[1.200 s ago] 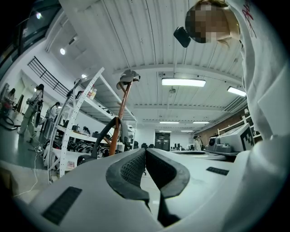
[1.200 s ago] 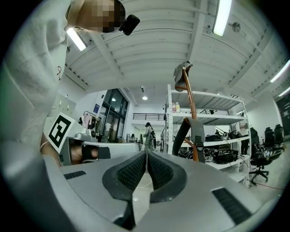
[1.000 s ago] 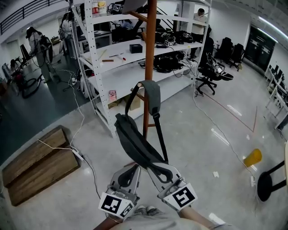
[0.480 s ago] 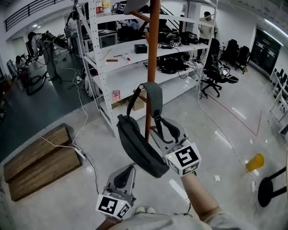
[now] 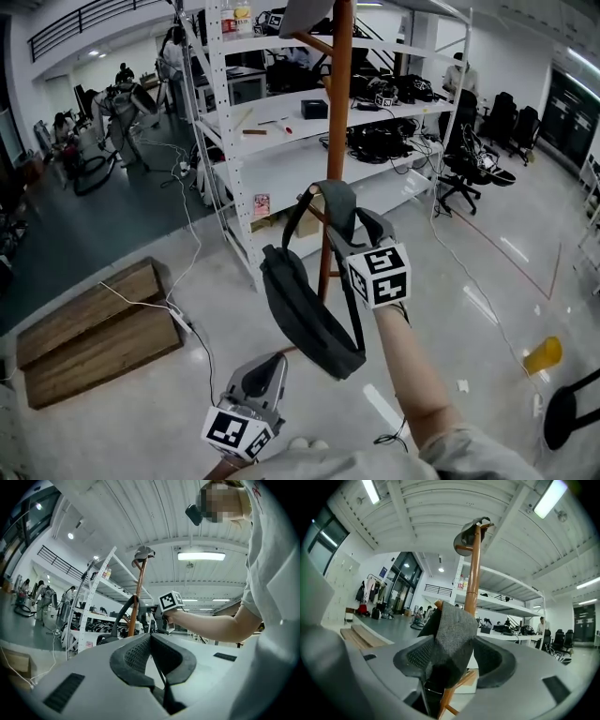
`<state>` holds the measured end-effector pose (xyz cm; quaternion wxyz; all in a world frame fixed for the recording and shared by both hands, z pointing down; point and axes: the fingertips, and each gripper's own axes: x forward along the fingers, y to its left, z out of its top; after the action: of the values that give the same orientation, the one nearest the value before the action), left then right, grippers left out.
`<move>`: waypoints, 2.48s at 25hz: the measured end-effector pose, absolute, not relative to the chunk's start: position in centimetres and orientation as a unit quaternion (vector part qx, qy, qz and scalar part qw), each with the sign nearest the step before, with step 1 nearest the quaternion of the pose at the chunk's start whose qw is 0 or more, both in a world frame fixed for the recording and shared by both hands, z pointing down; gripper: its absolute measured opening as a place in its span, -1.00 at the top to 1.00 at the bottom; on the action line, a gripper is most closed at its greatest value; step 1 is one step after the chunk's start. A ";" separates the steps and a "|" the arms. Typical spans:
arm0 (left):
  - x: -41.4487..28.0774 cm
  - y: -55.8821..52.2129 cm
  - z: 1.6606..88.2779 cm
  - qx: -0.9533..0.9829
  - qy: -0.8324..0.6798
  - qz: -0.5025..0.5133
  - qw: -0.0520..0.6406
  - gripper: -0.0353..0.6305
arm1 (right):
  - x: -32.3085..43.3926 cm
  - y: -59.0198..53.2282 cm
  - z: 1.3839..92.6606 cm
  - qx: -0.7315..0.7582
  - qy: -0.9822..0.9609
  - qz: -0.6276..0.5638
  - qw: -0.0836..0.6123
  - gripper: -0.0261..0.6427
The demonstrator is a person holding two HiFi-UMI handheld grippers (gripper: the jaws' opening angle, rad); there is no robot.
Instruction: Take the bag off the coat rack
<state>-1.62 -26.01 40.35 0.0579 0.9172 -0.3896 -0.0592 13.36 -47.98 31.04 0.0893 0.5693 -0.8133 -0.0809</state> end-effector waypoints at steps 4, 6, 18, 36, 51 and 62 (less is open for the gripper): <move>-2.2 -26.2 40.2 0.913 -0.400 -0.059 0.057 0.84 | 13.2 -48.3 30.8 0.565 -0.821 -0.052 0.062 0.18; -2.4 -26.4 40.1 0.912 -0.401 -0.061 0.057 0.84 | 13.1 -48.9 30.6 0.565 -0.823 -0.036 0.054 0.17; -4.4 -26.4 40.3 0.901 -0.423 -0.069 0.063 0.84 | 13.2 -50.6 30.8 0.577 -0.815 -0.042 0.024 0.22; -6.1 -25.6 39.9 0.892 -0.444 -0.073 0.053 0.84 | 13.5 -49.8 28.8 0.575 -0.812 -0.103 -0.001 0.67; -6.9 -26.0 39.1 0.886 -0.457 -0.073 0.032 0.84 | 12.2 -49.0 21.5 0.541 -0.828 -0.117 -0.088 0.70; -6.7 -25.8 38.9 0.888 -0.453 -0.073 0.023 0.84 | 10.0 -44.5 18.4 0.492 -0.849 -0.146 -0.129 0.70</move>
<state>-6.70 -25.83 38.89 0.0225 0.8882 -0.4531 -0.0731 10.00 -44.47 18.44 -0.1293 0.4916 -0.8488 -0.1457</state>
